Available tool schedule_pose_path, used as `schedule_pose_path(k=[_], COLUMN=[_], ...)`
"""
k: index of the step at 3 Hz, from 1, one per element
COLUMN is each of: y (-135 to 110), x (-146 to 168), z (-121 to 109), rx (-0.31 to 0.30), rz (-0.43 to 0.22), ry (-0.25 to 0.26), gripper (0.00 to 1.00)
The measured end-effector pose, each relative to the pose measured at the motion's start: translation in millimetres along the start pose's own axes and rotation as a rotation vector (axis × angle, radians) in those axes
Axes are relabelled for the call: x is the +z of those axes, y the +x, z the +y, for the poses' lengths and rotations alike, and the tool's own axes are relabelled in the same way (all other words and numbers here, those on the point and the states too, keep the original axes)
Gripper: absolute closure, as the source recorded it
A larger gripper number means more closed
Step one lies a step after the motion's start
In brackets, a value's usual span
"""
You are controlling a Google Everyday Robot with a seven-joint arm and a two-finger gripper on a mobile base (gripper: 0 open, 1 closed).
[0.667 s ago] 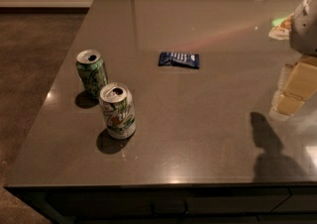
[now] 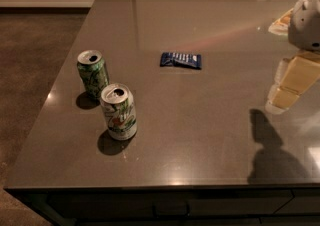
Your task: Move rxbar blueberry near green can
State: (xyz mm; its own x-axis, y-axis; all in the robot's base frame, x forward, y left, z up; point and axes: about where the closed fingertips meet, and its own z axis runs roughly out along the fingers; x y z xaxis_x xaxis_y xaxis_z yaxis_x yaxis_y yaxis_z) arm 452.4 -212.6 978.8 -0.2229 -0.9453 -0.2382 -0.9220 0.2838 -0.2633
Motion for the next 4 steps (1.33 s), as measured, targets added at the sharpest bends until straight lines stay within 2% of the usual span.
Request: schedule_pose_path(k=[1,2,4], y=[-22.5,-50.1,-99.1], x=[14.3,39.6,115.6], z=[-33.8,-72.6,-139.4], rx=[0.011,0.01,0.013], rz=[-0.051,-0.111,-0.178], ry=[0.029,0.03,-0.034], gripper=[0.0,0.0,0.0])
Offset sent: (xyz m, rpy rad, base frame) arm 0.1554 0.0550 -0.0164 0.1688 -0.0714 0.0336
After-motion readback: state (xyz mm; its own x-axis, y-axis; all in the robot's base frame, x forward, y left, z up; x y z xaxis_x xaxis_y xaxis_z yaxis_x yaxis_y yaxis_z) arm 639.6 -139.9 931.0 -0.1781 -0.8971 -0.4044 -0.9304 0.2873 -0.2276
